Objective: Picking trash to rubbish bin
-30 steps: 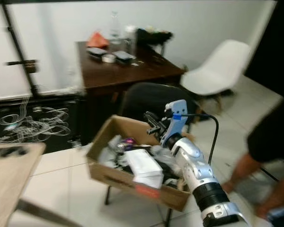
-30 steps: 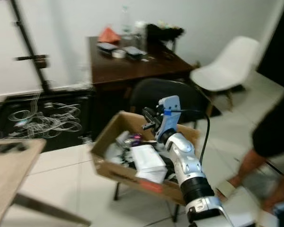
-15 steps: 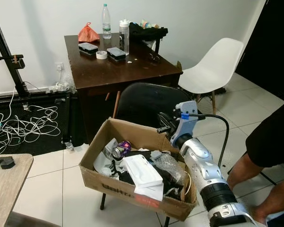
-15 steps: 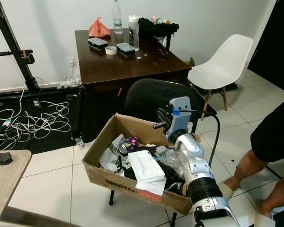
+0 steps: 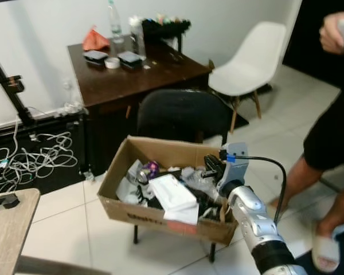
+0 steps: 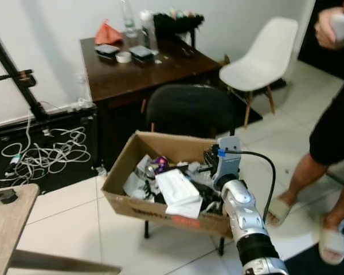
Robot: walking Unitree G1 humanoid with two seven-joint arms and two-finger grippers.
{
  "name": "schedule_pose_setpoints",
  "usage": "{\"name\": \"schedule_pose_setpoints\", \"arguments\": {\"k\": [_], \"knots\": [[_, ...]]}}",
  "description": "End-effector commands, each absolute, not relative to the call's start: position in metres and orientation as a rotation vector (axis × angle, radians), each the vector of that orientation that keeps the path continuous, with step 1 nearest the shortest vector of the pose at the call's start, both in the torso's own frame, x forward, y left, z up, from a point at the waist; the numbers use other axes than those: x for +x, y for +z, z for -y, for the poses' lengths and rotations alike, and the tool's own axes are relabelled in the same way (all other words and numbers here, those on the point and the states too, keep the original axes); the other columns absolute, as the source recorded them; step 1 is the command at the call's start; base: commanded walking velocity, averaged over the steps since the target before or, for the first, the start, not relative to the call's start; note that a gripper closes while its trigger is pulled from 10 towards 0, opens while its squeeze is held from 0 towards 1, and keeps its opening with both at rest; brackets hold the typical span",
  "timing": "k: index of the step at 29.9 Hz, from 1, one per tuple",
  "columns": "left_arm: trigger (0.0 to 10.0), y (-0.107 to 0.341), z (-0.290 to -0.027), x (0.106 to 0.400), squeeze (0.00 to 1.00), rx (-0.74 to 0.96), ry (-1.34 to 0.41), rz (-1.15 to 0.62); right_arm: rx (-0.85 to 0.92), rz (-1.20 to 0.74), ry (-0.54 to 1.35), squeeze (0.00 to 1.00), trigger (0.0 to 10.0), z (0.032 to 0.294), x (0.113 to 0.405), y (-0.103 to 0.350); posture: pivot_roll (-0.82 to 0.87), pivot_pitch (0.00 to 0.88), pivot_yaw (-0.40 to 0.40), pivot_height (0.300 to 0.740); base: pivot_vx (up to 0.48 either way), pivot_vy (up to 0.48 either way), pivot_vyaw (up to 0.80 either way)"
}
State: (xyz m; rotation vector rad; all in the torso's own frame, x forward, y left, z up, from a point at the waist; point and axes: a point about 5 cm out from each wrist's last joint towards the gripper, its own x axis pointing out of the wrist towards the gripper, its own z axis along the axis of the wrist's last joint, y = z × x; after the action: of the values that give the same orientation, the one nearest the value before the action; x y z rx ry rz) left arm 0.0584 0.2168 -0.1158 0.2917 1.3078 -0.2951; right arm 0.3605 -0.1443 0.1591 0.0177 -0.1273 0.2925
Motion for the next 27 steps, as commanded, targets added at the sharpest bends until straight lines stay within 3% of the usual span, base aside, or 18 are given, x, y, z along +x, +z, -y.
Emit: {"name": "schedule_pose_setpoints", "arguments": {"k": [1, 8, 19, 27], "knots": [[10.0, -0.113, -0.232, 0.057, 0.00, 0.335, -0.300, -1.316, 0.018, 0.138, 0.353, 0.00, 10.0, 0.125, 0.359, 0.161, -0.09, 0.330, 0.174, 0.740, 0.000, 0.000, 0.00], [10.0, -0.111, -0.228, 0.069, 0.00, 0.319, -0.289, -1.273, -0.011, 0.147, 0.292, 0.00, 10.0, 0.131, 0.370, 0.172, -0.09, 0.326, 0.158, 0.740, 0.000, 0.000, 0.00], [10.0, -0.112, -0.205, 0.090, 0.00, 0.296, -0.322, -1.222, -0.131, 0.117, -0.003, 0.00, 10.0, 0.205, 0.372, 0.177, -0.18, 0.303, 0.125, 0.740, 0.000, 0.000, 0.00], [10.0, -0.111, -0.207, 0.092, 0.00, 0.299, -0.320, -1.223, -0.134, 0.118, -0.044, 0.00, 10.0, 0.218, 0.369, 0.176, -0.18, 0.300, 0.129, 0.740, 0.000, 0.000, 0.00]]}}
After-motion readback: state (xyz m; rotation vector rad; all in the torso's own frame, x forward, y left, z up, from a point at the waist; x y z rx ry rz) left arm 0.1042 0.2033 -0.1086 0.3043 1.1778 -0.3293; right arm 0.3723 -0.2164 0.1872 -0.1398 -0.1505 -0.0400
